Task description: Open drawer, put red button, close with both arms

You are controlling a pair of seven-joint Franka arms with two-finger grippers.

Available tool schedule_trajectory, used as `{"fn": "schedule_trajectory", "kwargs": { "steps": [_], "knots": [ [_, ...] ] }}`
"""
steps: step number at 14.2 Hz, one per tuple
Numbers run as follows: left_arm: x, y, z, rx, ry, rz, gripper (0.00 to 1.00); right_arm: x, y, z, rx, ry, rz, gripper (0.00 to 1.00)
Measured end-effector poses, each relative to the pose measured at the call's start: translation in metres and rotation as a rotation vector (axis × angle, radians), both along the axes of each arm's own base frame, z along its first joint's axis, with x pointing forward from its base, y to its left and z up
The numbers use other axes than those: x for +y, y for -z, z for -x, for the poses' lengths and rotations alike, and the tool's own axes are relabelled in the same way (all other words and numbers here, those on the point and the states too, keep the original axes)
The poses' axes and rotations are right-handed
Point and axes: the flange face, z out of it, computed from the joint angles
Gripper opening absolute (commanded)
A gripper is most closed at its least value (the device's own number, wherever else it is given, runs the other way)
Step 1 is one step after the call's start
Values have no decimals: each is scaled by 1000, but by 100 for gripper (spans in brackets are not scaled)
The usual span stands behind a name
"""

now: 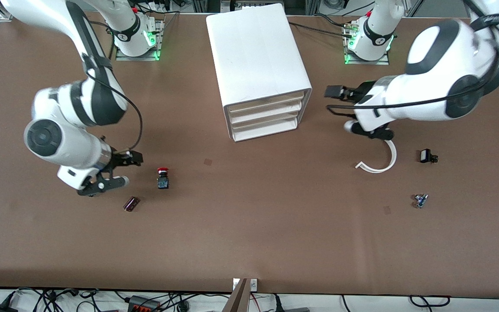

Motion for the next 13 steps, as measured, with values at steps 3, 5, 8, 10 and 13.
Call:
{"fn": "schedule_trajectory", "kwargs": {
  "steps": [3, 5, 8, 10, 13],
  "knots": [
    [-30, 39, -16, -92, 86, 140, 100, 9, 32, -15, -36, -8, -9, 100],
    [-25, 75, -30, -102, 134, 277, 100, 12, 51, -16, -27, -5, -17, 100],
    [-2, 124, -45, -95, 141, 465, 100, 25, 82, -15, -16, -10, -36, 100],
    [7, 157, -45, -107, 144, 569, 100, 39, 99, -14, -22, -27, -39, 100],
    [3, 207, -34, -115, 112, 691, 93, 49, 116, -10, -9, -40, -37, 100]
  ]
}}
